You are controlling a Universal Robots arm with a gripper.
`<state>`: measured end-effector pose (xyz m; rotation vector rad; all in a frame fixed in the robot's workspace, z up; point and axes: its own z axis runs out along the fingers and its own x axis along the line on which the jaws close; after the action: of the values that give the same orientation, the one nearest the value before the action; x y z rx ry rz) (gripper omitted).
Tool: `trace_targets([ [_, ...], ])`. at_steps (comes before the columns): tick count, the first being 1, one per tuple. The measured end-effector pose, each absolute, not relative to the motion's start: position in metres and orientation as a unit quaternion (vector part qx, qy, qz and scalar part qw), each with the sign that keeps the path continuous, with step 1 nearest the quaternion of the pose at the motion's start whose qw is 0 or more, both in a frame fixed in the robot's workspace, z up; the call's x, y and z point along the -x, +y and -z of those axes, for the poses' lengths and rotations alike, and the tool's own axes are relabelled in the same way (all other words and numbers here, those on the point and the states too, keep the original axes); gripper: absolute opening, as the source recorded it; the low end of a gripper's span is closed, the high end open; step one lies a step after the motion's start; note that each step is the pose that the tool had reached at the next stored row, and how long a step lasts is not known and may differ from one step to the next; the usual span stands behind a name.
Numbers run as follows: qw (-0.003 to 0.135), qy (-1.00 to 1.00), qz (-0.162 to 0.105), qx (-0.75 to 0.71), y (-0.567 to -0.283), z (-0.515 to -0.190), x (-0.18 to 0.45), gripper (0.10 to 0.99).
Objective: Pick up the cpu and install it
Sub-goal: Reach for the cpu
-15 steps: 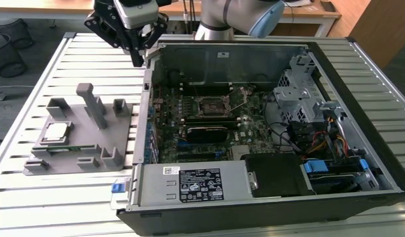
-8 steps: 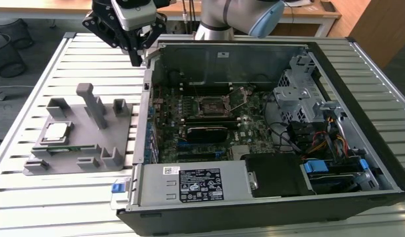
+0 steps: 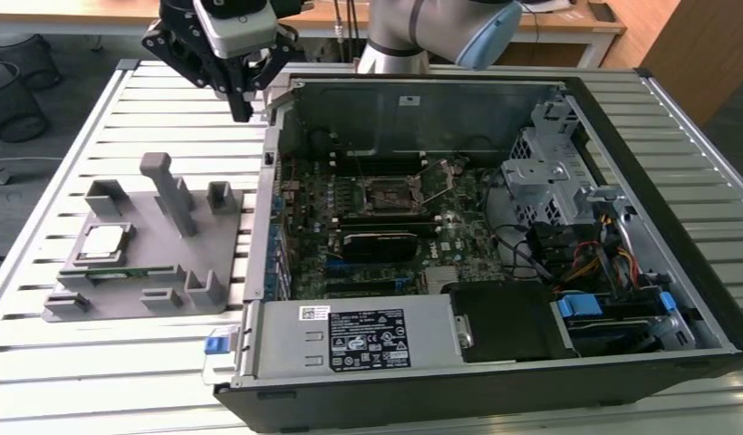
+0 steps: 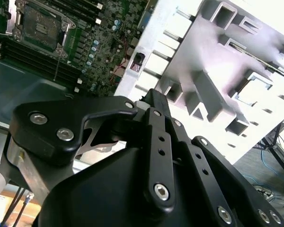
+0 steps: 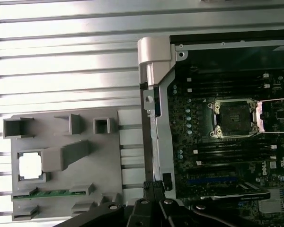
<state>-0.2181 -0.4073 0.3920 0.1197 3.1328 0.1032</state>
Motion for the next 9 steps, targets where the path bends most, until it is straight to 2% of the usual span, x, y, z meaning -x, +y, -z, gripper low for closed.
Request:
trace_targets([
  [9,0.002,0.999,-0.033,-0.038,-0.407,-0.392,0.230,0.106],
])
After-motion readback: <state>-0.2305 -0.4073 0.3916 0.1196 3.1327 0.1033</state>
